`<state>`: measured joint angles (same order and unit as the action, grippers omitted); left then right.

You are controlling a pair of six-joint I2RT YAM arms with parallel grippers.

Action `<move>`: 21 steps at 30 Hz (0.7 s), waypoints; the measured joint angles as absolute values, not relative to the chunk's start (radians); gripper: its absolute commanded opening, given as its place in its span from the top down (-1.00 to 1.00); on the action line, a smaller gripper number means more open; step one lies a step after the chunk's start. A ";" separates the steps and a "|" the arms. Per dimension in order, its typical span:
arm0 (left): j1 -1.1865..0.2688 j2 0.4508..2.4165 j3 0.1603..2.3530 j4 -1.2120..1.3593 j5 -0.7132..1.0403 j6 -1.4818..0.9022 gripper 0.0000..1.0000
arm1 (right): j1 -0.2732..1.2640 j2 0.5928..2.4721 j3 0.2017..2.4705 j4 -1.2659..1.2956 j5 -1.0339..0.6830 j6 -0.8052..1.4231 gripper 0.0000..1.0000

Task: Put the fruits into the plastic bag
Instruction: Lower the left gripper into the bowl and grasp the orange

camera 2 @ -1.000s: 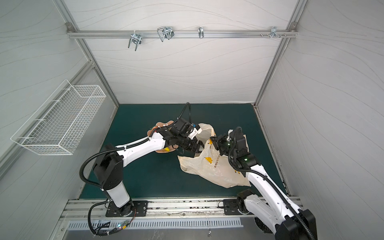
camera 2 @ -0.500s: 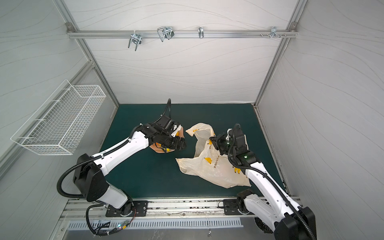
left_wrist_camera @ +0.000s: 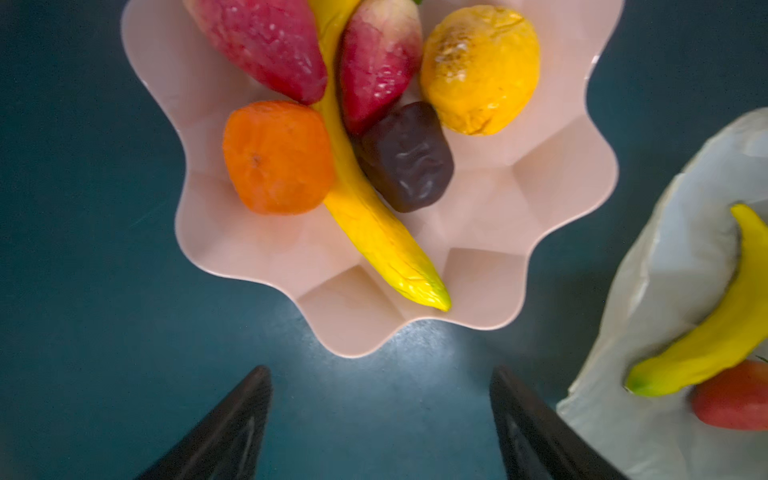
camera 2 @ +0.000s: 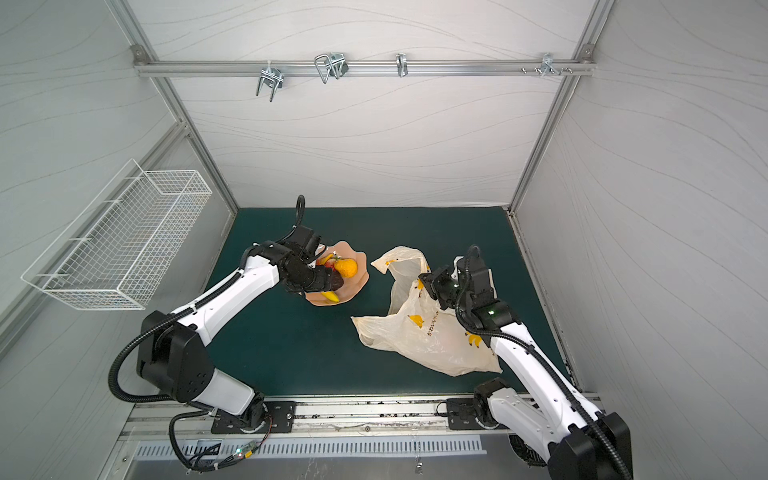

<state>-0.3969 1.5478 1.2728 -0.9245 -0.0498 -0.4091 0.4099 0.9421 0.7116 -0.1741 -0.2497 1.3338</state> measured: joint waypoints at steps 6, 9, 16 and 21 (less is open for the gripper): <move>-0.364 1.608 1.275 -0.928 -0.113 -0.371 -0.66 | 0.410 0.942 0.712 -0.175 -0.250 1.334 1.00; -0.352 1.641 1.289 -0.925 -0.124 -0.359 -0.65 | 0.410 0.942 0.712 -0.175 -0.252 1.334 1.00; -0.327 1.739 1.352 -0.900 -0.139 -0.337 -0.59 | 0.410 0.942 0.712 -0.175 -0.254 1.334 1.00; -0.307 1.822 1.422 -0.891 -0.162 -0.327 -0.55 | 0.410 0.941 0.712 -0.175 -0.260 1.335 1.00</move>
<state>-0.3073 1.8225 1.4216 -0.8909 -0.1623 -0.3271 0.4099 0.9405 0.7116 -0.1745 -0.2600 1.3346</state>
